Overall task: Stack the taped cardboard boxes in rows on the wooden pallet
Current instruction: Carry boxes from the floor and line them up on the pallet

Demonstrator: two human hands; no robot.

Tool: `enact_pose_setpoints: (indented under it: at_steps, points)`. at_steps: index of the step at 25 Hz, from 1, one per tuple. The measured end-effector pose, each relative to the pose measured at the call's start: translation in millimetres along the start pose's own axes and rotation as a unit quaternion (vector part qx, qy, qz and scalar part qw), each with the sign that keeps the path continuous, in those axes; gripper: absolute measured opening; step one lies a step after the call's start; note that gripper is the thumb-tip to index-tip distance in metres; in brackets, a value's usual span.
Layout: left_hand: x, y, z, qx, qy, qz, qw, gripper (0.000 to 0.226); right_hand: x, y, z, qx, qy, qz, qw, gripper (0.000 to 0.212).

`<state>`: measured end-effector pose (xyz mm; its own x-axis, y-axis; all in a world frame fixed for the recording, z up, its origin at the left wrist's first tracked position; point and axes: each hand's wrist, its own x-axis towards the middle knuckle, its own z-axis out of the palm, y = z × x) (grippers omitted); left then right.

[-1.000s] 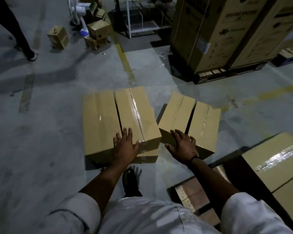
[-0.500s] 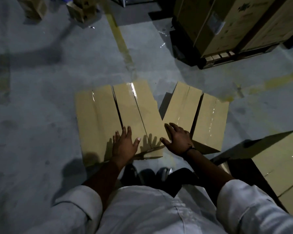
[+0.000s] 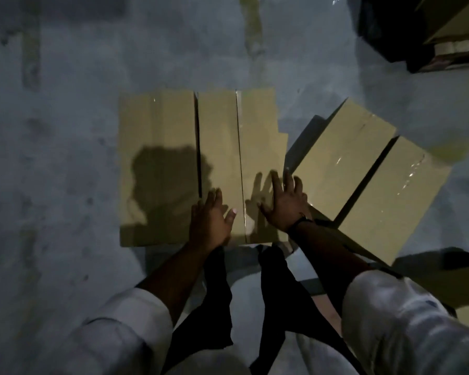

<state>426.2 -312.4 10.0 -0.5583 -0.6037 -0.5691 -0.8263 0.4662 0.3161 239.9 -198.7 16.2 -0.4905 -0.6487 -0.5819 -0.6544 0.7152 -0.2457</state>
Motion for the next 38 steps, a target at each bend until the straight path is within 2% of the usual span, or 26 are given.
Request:
enact_pose_setpoints:
  at_steps: [4,9,12,16,21,25,29,31,33,35,38]
  points:
    - [50.9,10.0,16.5,-0.002,-0.013,-0.035,0.999,0.076,60.8,2.8,13.7,-0.014,-0.004,-0.029,0.999,0.093]
    - [86.8,2.0,26.6,0.005,0.053,-0.054,0.997,0.072,101.9,12.8,29.9,-0.013,-0.040,-0.052,0.998,0.089]
    - [100.4,-0.4,27.5,0.019,0.083,-0.046,0.995,0.072,105.2,26.1,35.8,-0.015,-0.019,-0.055,0.998,0.092]
    - [119.1,6.2,28.6,0.031,0.082,-0.032,0.996,0.084,111.2,34.0,39.0,0.024,-0.005,-0.049,0.999,0.096]
    - [123.0,29.7,24.0,0.035,0.081,-0.060,0.994,0.095,112.8,31.2,43.1,0.110,0.024,-0.032,0.993,0.107]
    - [89.2,52.2,4.2,0.048,0.090,-0.015,0.995,0.098,79.5,35.4,22.5,0.175,0.070,0.021,0.982,0.114]
    - [50.7,79.3,-39.5,0.050,0.109,0.053,0.991,0.094,13.9,24.9,-17.1,0.160,0.137,0.080,0.974,0.103]
    - [28.2,91.0,-62.3,0.032,0.092,0.114,0.989,0.091,-29.8,14.7,-37.8,0.156,0.174,0.131,0.963,0.098]
    - [12.4,97.4,-73.3,0.013,0.083,0.141,0.986,0.089,-56.6,8.1,-48.8,0.144,0.183,0.155,0.960,0.095]
    - [-15.2,104.0,-86.7,0.032,0.073,0.202,0.976,0.085,-100.9,-0.7,-55.4,0.140,0.211,0.194,0.948,0.096]
    - [-51.7,115.2,-92.3,0.060,0.069,0.251,0.964,0.082,-154.0,-7.2,-59.5,0.144,0.234,0.239,0.931,0.095]
